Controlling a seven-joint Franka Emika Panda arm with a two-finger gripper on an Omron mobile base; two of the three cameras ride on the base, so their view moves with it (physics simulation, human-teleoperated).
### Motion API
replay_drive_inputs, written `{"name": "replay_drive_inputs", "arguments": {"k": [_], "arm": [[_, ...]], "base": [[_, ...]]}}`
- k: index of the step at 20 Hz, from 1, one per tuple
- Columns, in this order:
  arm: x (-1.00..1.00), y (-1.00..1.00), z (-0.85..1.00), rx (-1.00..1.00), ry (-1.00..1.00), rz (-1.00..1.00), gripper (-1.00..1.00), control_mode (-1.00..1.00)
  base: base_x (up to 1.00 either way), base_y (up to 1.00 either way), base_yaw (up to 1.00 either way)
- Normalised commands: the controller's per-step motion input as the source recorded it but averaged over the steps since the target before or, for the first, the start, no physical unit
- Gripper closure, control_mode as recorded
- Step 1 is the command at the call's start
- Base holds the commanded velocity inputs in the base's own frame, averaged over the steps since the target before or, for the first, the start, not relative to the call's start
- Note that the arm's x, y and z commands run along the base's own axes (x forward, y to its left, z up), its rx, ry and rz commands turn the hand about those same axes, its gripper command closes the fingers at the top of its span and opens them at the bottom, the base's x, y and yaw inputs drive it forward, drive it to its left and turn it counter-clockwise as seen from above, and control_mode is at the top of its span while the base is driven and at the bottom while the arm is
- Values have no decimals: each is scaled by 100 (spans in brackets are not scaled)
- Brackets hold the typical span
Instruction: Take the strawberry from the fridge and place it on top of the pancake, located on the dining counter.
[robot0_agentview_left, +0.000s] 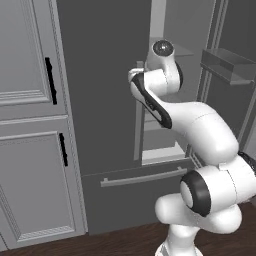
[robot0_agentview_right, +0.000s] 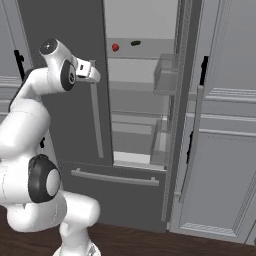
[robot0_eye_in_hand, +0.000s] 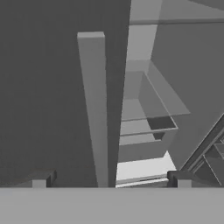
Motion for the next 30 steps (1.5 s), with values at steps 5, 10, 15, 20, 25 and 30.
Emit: {"name": "replay_drive_inputs", "arguments": {"k": [5, 10, 15, 20, 25, 30], "arm": [[67, -1, -23, 0, 0, -4, -100, -100], [64, 0, -11, 0, 0, 0, -100, -100], [54, 0, -7, 0, 0, 0, -100, -100], [52, 0, -7, 0, 0, 0, -100, -100], [45, 0, -14, 0, -3, 0, -100, -100], [38, 0, -34, 0, -13, 0, -100, -100]], "base": [[0, 0, 0], [0, 0, 0], [0, 0, 0], [0, 0, 0], [0, 0, 0], [0, 0, 0]]}}
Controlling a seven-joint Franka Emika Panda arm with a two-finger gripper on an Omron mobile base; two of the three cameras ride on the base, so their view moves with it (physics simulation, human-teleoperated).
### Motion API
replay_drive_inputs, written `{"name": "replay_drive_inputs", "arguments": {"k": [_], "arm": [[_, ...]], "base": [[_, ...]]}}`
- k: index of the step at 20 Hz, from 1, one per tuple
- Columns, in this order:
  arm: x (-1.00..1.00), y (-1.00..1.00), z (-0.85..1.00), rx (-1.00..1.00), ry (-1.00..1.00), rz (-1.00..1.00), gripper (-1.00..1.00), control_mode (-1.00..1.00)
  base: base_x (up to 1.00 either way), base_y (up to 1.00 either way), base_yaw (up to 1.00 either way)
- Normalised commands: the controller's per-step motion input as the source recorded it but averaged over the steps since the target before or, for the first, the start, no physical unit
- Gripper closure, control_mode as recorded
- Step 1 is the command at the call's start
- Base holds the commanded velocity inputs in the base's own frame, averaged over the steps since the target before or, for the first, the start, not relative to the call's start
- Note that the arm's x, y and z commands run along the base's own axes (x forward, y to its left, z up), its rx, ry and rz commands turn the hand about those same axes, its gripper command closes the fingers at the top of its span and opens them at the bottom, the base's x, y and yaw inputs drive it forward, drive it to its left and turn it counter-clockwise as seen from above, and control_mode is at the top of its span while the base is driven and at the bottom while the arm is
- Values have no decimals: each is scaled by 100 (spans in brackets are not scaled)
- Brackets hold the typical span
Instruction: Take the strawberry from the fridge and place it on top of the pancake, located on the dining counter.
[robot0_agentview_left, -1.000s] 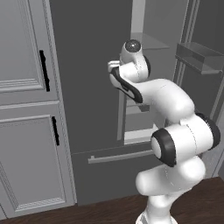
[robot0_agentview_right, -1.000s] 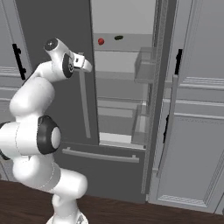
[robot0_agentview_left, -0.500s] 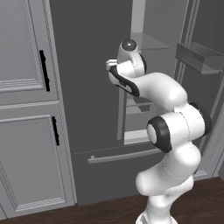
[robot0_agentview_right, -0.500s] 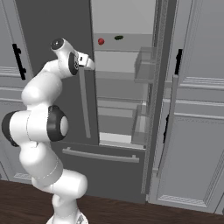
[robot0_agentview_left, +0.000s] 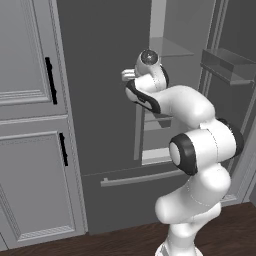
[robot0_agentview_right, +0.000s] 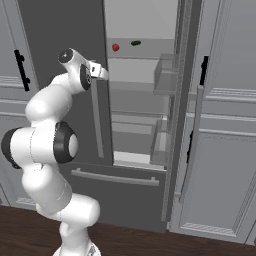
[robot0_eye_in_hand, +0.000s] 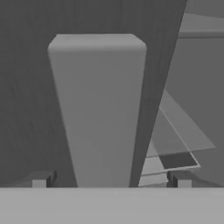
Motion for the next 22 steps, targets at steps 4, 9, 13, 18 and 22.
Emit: {"name": "replay_drive_inputs", "arguments": {"k": [4, 9, 13, 18, 22], "arm": [[25, 0, -20, 0, -10, 0, -100, -100], [12, 6, -6, 0, -7, 0, 100, -100], [-13, 24, -2, 0, 3, -2, 100, -100], [-63, 46, -2, 0, 11, -11, 100, -100], [-98, 51, -6, 0, 6, -11, 100, -100]], "base": [[0, 0, 0], [0, 0, 0], [0, 0, 0], [0, 0, 0], [0, 0, 0]]}}
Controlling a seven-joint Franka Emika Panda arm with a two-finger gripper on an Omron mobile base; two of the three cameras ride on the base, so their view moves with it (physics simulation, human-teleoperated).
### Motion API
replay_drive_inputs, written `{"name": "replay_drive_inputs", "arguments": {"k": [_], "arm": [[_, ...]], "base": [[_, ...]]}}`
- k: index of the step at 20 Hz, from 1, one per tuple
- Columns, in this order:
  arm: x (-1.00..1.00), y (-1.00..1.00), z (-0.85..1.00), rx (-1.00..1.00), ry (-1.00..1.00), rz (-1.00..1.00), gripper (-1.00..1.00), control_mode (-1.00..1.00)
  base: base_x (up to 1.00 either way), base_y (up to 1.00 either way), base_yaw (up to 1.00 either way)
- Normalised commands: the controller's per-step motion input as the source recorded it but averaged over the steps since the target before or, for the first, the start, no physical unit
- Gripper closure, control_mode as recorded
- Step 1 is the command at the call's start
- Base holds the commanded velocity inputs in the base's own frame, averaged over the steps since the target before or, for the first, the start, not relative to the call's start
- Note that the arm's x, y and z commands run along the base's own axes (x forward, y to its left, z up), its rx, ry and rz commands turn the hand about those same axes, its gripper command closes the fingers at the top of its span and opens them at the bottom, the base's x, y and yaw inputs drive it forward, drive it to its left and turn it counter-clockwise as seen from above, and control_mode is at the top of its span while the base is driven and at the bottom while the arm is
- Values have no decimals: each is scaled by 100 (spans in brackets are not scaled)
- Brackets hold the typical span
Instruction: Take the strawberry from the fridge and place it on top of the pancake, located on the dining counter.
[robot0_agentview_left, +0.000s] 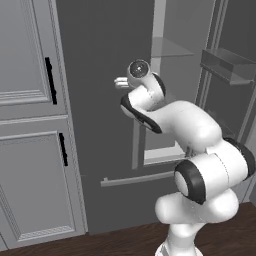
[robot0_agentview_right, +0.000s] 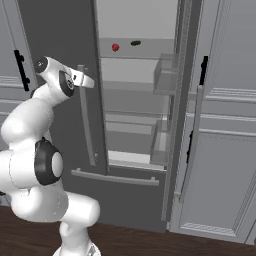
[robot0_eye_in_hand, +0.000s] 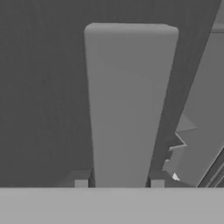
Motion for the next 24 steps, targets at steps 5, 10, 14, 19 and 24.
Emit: {"name": "replay_drive_inputs", "arguments": {"k": [5, 10, 14, 19, 24], "arm": [[-93, 59, -10, -1, 5, -18, 100, -100], [-88, 66, -10, 0, 2, -25, 100, -100], [-78, 78, -8, 0, 1, -24, -100, -100], [-32, 9, 0, 3, 0, -11, -100, -100], [-12, 1, -2, 0, 0, -3, -100, -100]], "base": [[0, 0, 0], [0, 0, 0], [0, 0, 0], [0, 0, 0], [0, 0, 0]]}}
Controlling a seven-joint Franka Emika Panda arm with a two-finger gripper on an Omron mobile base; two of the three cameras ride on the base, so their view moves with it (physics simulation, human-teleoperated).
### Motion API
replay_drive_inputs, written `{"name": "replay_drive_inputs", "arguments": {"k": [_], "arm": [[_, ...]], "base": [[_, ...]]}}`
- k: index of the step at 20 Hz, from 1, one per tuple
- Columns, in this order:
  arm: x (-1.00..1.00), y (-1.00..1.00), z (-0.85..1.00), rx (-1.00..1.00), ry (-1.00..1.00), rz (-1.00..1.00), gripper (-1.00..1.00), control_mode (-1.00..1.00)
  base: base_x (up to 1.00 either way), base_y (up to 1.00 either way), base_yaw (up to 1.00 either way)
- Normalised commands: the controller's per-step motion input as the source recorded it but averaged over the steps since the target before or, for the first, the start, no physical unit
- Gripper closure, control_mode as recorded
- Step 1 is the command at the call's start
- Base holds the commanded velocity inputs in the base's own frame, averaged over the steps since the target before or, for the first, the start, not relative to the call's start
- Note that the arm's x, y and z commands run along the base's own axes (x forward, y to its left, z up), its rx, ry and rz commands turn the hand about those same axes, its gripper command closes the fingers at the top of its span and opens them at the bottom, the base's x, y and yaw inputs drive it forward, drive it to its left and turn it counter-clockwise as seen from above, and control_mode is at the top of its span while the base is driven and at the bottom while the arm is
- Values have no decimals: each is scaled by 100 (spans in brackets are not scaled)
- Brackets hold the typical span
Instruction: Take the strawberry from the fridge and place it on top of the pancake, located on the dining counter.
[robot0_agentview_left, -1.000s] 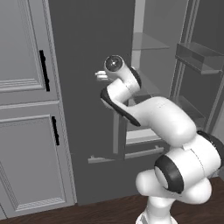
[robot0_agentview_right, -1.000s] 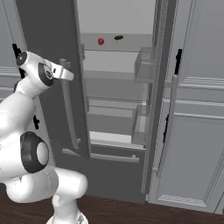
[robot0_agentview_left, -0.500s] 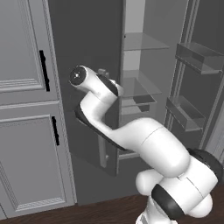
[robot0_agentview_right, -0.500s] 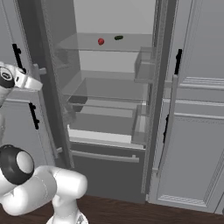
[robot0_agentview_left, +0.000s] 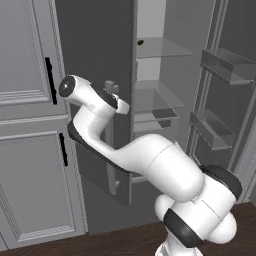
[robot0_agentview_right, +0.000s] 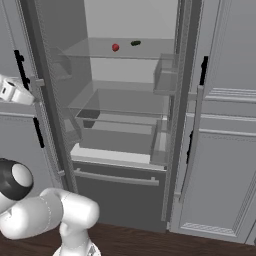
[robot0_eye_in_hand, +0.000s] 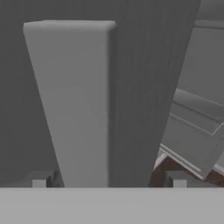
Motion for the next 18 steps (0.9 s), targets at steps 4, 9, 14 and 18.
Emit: {"name": "replay_drive_inputs", "arguments": {"k": [4, 9, 14, 18], "arm": [[0, 32, -18, -4, -4, 0, -100, -100], [-46, 16, 0, 0, 1, 3, -100, -100], [-96, -46, 0, 15, -3, 25, -100, -100], [-59, -100, 0, 40, 0, 40, -100, -100]], "base": [[0, 0, 0], [0, 0, 0], [0, 0, 0], [0, 0, 0]]}}
